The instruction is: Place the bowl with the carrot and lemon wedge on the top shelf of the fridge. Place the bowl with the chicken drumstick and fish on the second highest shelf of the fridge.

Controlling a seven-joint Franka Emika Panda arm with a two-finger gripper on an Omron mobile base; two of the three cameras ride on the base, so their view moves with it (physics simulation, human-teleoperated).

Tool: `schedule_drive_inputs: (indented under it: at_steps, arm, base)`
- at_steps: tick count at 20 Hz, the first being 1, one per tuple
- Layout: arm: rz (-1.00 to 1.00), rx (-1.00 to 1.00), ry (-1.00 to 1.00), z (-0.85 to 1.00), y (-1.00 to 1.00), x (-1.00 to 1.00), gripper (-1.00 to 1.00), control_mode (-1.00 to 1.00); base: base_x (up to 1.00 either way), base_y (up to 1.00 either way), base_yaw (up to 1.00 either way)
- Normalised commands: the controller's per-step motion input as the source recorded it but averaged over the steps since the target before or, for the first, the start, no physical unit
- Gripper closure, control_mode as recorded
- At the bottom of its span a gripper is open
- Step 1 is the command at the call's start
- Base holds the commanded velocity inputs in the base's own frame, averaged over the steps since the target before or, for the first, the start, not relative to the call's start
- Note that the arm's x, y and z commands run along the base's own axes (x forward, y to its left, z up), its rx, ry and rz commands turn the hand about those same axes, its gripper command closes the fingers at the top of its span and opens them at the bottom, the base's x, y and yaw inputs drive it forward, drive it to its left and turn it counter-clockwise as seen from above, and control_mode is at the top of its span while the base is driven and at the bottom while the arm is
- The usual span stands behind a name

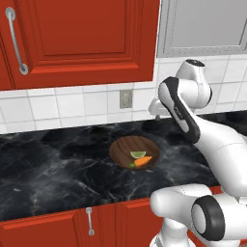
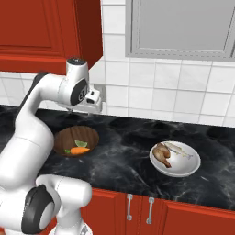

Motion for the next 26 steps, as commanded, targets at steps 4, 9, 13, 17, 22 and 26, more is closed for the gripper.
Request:
schedule_drive_inputs:
  at_steps: [4,9,13,17,22,26]
  arm:
    - [0.00,0.13,0.02,-0.69,-0.06,0.00,-1.00,-1.00]
    - [0.00,0.05,0.04,-0.67,-0.08,0.00,-1.00,-1.00]
    - [0.00,0.00,0.13,-0.63,-0.08,0.00,-1.00,-1.00]
    - [-0.05,0.00,0.15,-0.56,0.00,0.06,-1.00,-1.00]
    - [-0.08,0.00,0.15,-0.47,0.00,0.24,-1.00,-1.00]
    - [-0.02,0.00,0.03,-0.14,0.00,0.20,-1.00,-1.00]
  base:
    - [0.00,0.00,0.00]
    - [0.00,0.00,0.00]
    - [0.00,0.00,0.00]
    - [0.00,0.00,0.00]
    - [0.00,0.00,0.00]
    - [0.00,0.00,0.00]
